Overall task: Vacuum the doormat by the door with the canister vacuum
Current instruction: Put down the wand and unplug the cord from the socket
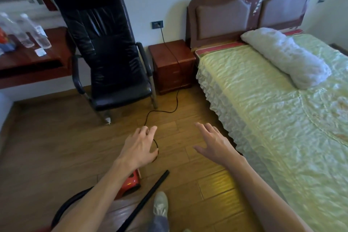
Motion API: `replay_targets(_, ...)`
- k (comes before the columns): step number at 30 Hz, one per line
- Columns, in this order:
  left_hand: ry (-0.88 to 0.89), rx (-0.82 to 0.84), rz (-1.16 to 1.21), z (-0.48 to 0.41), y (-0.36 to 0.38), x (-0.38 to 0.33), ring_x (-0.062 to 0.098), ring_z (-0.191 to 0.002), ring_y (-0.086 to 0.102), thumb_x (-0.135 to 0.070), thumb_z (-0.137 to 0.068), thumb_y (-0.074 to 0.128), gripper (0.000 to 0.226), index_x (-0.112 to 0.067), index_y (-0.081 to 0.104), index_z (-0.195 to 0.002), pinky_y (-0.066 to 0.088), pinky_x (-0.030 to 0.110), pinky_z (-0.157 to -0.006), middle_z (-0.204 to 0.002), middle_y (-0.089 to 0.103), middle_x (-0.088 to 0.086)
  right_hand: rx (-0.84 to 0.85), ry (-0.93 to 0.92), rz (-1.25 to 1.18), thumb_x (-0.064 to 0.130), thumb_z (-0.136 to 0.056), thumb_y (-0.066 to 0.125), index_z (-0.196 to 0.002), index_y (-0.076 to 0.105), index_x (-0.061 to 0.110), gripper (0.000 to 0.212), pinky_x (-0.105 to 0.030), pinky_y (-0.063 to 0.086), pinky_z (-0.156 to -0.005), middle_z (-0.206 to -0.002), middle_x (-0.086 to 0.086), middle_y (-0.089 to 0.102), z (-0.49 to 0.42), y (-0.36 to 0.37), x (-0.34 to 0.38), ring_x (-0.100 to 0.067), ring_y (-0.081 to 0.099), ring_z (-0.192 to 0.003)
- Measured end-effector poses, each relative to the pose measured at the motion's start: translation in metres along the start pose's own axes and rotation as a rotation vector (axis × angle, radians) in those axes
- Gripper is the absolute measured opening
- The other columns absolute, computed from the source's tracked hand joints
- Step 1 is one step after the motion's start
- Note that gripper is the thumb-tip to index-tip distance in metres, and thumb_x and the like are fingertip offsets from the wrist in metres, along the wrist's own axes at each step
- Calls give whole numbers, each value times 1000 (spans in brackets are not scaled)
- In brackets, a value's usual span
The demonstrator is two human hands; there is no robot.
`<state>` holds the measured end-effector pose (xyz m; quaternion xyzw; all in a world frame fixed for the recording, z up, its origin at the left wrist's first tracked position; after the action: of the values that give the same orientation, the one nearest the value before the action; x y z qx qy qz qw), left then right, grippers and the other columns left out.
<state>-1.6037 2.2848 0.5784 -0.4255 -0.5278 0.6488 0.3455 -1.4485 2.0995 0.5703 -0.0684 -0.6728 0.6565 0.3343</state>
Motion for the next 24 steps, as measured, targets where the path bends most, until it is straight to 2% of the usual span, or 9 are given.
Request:
replay_targets(3,6,9,-10,-27,1,3,18,-122,48,-48,-90,60,78,-20,23,-152,50,30,-92,-141,44,4,19,31,10,46,-90,65,-152,21,25,79,-22,41,-78,-137,1,42,-17,-1,-13,-19,45,-121)
replay_targets(6,41,9,10,-64,1,1,16,-121,49,-47,-90,61,77,-21,23,-151,50,28,-91,-141,44,3,14,74,13,48,-89,65,-152,22,25,79,-29,48,-87,-138,0,41,-41,-9,-29,-21,45,-124)
replay_targets(11,87,-16,27,-131,-9,0,18,-126,47,-46,-91,60,73,-21,26,-151,51,29,-95,-143,44,3,11,125,18,47,-89,65,-150,24,25,77,-37,49,-97,-140,-1,40,-90,-29,-50,-24,43,-129)
replay_targets(17,125,-18,19,-204,-16,4,18,-122,49,-47,-91,59,72,-21,28,-150,52,31,-93,-140,45,2,-2,156,0,45,-88,66,-146,28,25,73,-43,50,-96,-136,-1,43,-146,-44,-67,-25,42,-128)
replay_targets(24,120,27,11,-271,-18,9,17,-122,48,-47,-91,59,70,-21,29,-149,51,30,-90,-140,45,2,0,182,-12,46,-89,64,-149,24,24,75,-42,50,-95,-136,-2,42,-196,-56,-100,-26,42,-127)
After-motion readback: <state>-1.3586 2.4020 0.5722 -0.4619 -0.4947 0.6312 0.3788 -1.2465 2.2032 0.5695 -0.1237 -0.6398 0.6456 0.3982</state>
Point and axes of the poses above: each hand's wrist, its own z-axis away from the middle knuckle, its own y-axis out of the palm, x = y × z, the point moved 5 cm from there along -z, towards the middle knuckle
